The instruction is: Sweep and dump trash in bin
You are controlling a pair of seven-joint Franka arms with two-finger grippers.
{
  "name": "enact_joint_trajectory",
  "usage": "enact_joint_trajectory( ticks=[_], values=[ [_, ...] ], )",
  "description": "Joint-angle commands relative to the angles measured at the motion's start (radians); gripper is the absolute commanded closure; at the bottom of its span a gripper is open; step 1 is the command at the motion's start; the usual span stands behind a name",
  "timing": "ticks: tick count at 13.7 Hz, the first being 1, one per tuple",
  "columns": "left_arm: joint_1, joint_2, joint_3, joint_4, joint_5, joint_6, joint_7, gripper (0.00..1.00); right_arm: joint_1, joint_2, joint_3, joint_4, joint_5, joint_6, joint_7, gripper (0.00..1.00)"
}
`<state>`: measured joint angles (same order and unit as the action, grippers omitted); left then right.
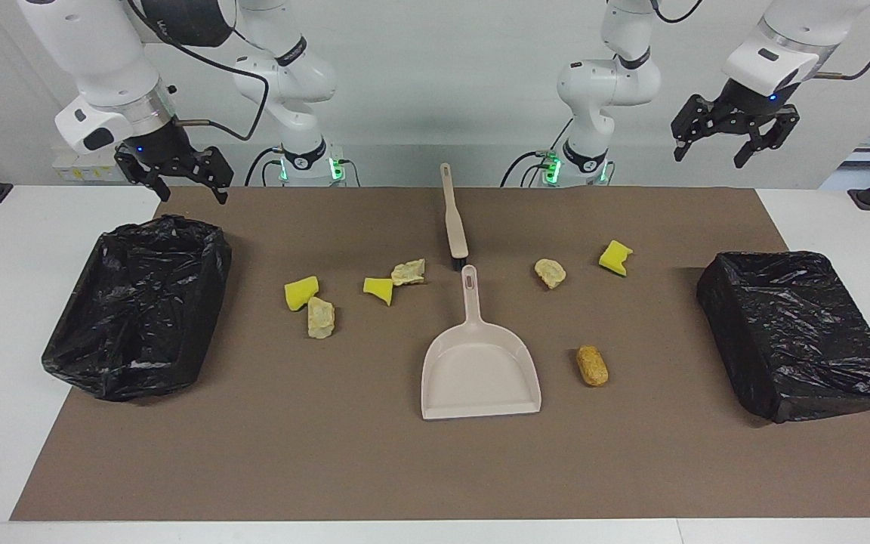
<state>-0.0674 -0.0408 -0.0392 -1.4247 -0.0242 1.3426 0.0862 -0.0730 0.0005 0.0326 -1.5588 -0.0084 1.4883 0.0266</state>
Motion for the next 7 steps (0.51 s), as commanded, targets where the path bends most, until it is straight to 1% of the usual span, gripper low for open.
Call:
enact_joint_trajectory(
  ticks=[1, 7],
  values=[
    [0.008, -0.008, -0.008, 0.003, 0.012, -0.011, 0.003, 0.00, -0.010, -0.019, 0.006, -0.018, 0.015, -0.010, 0.016, 0.00],
    [-0.003, -0.008, -0.014, 0.001, 0.012, -0.011, -0.003, 0.00, -0.008, -0.022, 0.006, -0.023, 0.013, -0.010, 0.010, 0.00]
  ],
)
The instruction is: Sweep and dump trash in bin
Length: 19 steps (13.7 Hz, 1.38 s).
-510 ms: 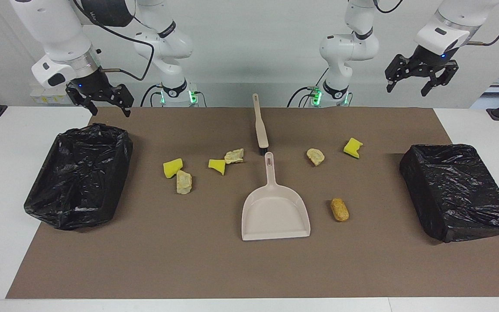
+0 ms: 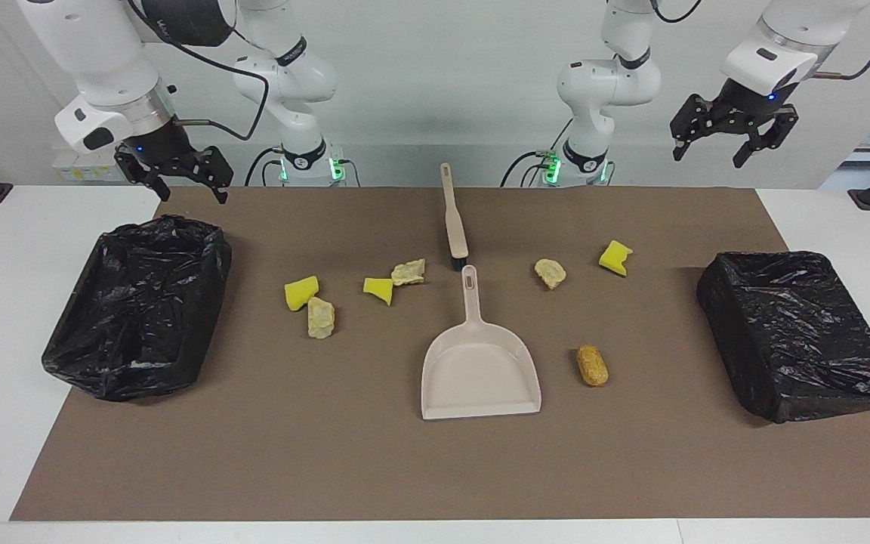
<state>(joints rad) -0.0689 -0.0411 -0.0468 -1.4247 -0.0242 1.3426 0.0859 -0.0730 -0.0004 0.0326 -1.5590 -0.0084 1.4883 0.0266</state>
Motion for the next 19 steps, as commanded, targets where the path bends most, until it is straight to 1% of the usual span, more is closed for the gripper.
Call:
enact_joint_trajectory(
  ticks=[1, 3, 5, 9, 13, 14, 17, 19],
  values=[
    [-0.002, -0.011, -0.008, -0.002, 0.012, -0.019, -0.002, 0.00, -0.007, -0.029, 0.006, -0.036, 0.015, -0.008, 0.010, 0.00],
    [-0.003, -0.019, -0.010, -0.014, 0.010, -0.017, -0.002, 0.00, -0.005, -0.044, 0.007, -0.061, 0.015, 0.013, 0.007, 0.00],
    [-0.003, -0.019, -0.010, -0.014, 0.009, -0.017, -0.002, 0.00, 0.025, -0.040, 0.012, -0.062, 0.013, 0.041, 0.006, 0.00],
    [-0.005, -0.023, -0.013, -0.016, 0.009, -0.019, 0.000, 0.00, 0.030, -0.003, 0.026, -0.059, 0.039, 0.082, 0.009, 0.00],
    [-0.012, -0.032, -0.027, -0.029, 0.007, -0.030, -0.005, 0.00, 0.033, 0.060, 0.087, -0.052, 0.041, 0.141, 0.076, 0.00],
    [-0.012, -0.051, -0.027, -0.061, 0.007, -0.019, -0.003, 0.00, 0.045, 0.077, 0.111, -0.052, 0.041, 0.165, 0.122, 0.00],
    [-0.018, -0.117, -0.028, -0.166, 0.001, 0.016, -0.003, 0.00, 0.154, 0.121, 0.113, -0.050, 0.033, 0.228, 0.286, 0.00],
    [-0.052, -0.167, -0.033, -0.236, 0.000, 0.032, -0.006, 0.00, 0.227, 0.163, 0.113, -0.046, 0.031, 0.256, 0.408, 0.00]
  ],
)
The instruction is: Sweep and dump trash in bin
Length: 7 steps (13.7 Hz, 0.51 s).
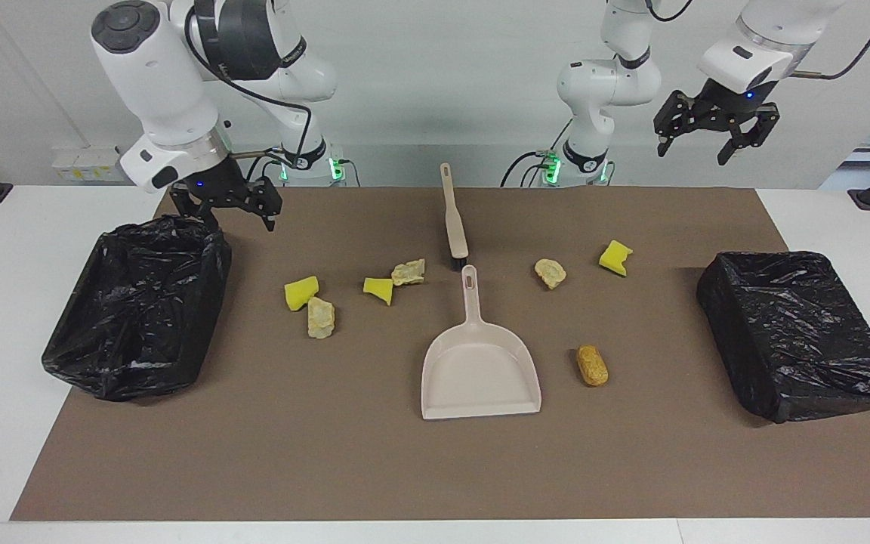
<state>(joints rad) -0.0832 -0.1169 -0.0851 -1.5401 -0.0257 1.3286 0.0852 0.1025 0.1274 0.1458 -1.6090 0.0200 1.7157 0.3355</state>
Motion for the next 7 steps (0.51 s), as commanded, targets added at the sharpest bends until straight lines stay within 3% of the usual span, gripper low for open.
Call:
enact_joint_trajectory(
  ticks=[1, 7],
  values=[
    [-0.049, -0.122, 0.005, -0.164, -0.008, 0.055, -0.008, 0.00, 0.095, 0.061, 0.000, 0.023, 0.000, 0.036, 0.162, 0.00],
    [-0.278, -0.306, 0.004, -0.512, -0.090, 0.193, -0.287, 0.00, 0.258, 0.173, 0.000, 0.047, -0.002, 0.172, 0.413, 0.00]
  ],
)
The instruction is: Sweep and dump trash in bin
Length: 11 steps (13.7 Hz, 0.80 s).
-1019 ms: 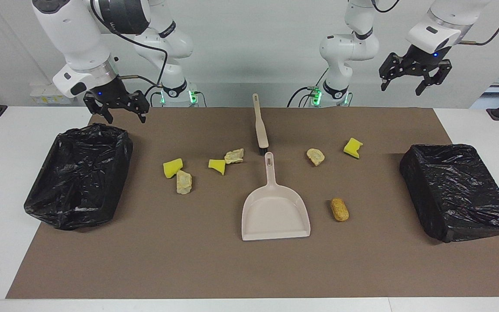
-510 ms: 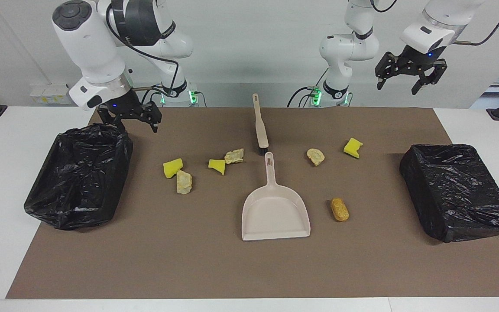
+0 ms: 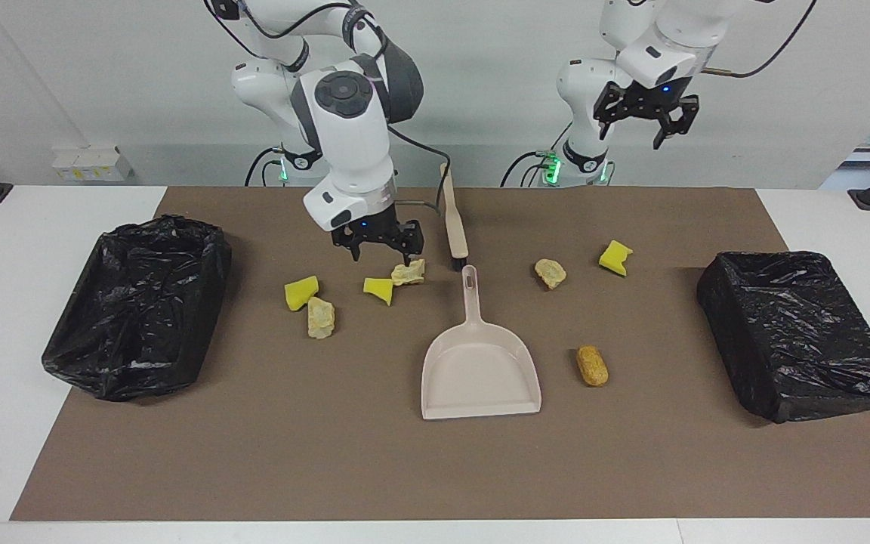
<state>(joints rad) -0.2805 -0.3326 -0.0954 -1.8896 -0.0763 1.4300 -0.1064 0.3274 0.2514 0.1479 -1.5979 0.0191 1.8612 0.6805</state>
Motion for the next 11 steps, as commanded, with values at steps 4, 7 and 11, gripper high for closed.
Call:
enact_joint_trajectory(
  ticks=[4, 7, 11],
  values=[
    [-0.198, -0.103, -0.006, -0.291, -0.122, 0.217, -0.267, 0.00, 0.070, 0.132, 0.004, 0.079, 0.007, 0.073, 0.079, 0.00],
    [-0.290, -0.102, -0.006, -0.373, -0.155, 0.328, -0.370, 0.00, 0.117, 0.199, 0.004, 0.096, -0.007, 0.125, 0.068, 0.00],
    [-0.413, -0.083, -0.006, -0.475, -0.165, 0.485, -0.511, 0.00, 0.165, 0.273, 0.004, 0.142, -0.045, 0.136, 0.068, 0.00]
  ],
)
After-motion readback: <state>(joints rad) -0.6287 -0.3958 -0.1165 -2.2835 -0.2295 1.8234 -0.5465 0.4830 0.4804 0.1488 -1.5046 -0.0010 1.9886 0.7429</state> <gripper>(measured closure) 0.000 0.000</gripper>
